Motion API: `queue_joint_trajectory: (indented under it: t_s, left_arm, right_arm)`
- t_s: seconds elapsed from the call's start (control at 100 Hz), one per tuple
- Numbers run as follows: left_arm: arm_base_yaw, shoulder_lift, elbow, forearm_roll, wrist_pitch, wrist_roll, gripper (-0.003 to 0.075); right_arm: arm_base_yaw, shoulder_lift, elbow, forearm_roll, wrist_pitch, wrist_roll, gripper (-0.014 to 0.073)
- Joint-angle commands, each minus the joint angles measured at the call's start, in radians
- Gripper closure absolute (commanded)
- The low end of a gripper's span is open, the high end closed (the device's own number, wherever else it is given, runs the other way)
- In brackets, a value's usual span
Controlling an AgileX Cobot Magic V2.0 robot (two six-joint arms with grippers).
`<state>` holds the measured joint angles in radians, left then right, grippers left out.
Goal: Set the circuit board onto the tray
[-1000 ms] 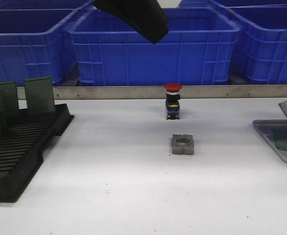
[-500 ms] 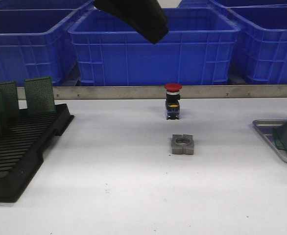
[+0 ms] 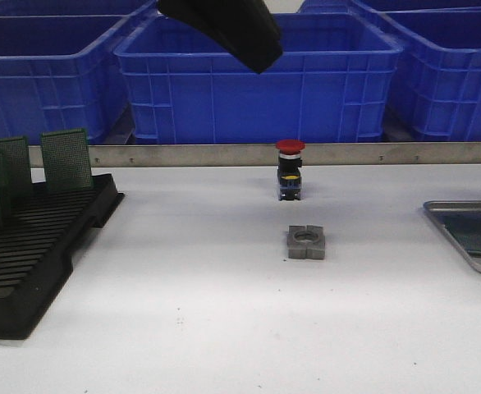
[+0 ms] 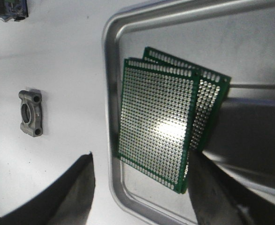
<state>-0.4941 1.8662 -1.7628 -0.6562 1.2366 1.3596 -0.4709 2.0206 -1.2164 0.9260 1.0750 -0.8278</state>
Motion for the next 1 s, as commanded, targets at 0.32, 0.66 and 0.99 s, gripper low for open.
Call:
queue_joint_trajectory:
  t_s: [0.32,0.66,0.99]
  left_arm:
    - [0.006,-0.062,-0.031,-0.059,-0.008,-0.103,0.008]
    - [0.049,-0.165,-0.016,0.027,-0.203,-0.316,0.008]
    - [0.144,-0.422,0.315,0.083,-0.637,-0.478,0.008]
  right_arm:
    - [0.005,-0.101,-0.026,0.045,0.019,-0.003,0.0132]
    - [0.12,-0.284,-0.026,-0.013,-0.116,-0.003,0.0132]
    - [0.301,-0.534,0.009,-0.052,-0.32,-0.001,0.0132]
